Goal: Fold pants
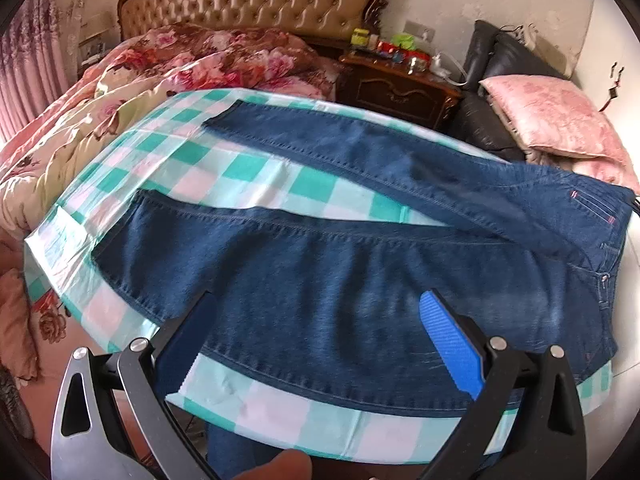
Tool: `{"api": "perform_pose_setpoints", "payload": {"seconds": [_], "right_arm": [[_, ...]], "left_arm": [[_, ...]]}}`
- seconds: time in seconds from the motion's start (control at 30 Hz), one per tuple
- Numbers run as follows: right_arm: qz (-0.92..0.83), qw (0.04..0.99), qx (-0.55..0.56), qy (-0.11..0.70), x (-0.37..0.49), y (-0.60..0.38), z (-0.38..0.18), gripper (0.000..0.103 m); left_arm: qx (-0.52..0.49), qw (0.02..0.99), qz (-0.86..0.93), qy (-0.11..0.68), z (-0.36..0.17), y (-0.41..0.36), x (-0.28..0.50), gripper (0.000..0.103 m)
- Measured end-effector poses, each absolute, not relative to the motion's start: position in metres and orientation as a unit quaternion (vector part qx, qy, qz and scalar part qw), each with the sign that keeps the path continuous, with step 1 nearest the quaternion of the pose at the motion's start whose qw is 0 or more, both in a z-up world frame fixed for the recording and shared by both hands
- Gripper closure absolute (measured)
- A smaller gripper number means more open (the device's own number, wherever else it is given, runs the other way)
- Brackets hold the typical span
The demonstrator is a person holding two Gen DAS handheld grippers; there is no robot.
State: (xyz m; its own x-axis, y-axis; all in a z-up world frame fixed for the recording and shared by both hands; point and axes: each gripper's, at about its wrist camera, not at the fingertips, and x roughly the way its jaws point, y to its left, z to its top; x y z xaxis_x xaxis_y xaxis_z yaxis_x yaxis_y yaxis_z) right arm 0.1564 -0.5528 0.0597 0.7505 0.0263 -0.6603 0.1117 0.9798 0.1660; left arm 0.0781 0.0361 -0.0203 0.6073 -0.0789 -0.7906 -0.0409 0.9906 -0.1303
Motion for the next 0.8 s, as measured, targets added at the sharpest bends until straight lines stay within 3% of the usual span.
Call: {"api": "perform_pose_setpoints", "payload": {"seconds": [0.13,0.37,0.4,0.5,0.63,0.7,0.8], "right_arm": [[0.03,0.939,0.101,0.327,0.049,-0.516,0.055,0.091],[0.026,0.886,0.214,0.41,-0.026,-0.509,-0.046,0.092],[0.024,0.884,0.219,0.412,-0.027,-0.509,-0.051,0.092],[0.019,0.882,0.241,0.405,-0.018,-0.514,-0.054,0.092],[0.016,0.889,0.245,0.387,-0.017,-0.524,-0.041,0.092],[0.016,0.892,0.244,0.379,-0.016,-0.528,-0.032,0.092],[0.016,0.893,0.246,0.377,-0.017,-0.531,-0.029,0.092]], "left_arm": [[-0.11,0.886,-0.055,0.446,-0.023,0.039,0.081,0.002],[-0.229,0.839,-0.168,0.465,-0.045,0.046,0.145,0.004],[-0.251,0.826,-0.181,0.472,-0.052,0.045,0.166,0.015],[-0.293,0.799,-0.208,0.482,-0.066,0.035,0.22,0.033],[-0.337,0.774,-0.199,0.497,-0.084,0.022,0.302,0.042],[-0.349,0.767,-0.173,0.509,-0.1,0.024,0.33,0.055],[-0.374,0.746,-0.146,0.531,-0.123,0.025,0.372,0.059]]}}
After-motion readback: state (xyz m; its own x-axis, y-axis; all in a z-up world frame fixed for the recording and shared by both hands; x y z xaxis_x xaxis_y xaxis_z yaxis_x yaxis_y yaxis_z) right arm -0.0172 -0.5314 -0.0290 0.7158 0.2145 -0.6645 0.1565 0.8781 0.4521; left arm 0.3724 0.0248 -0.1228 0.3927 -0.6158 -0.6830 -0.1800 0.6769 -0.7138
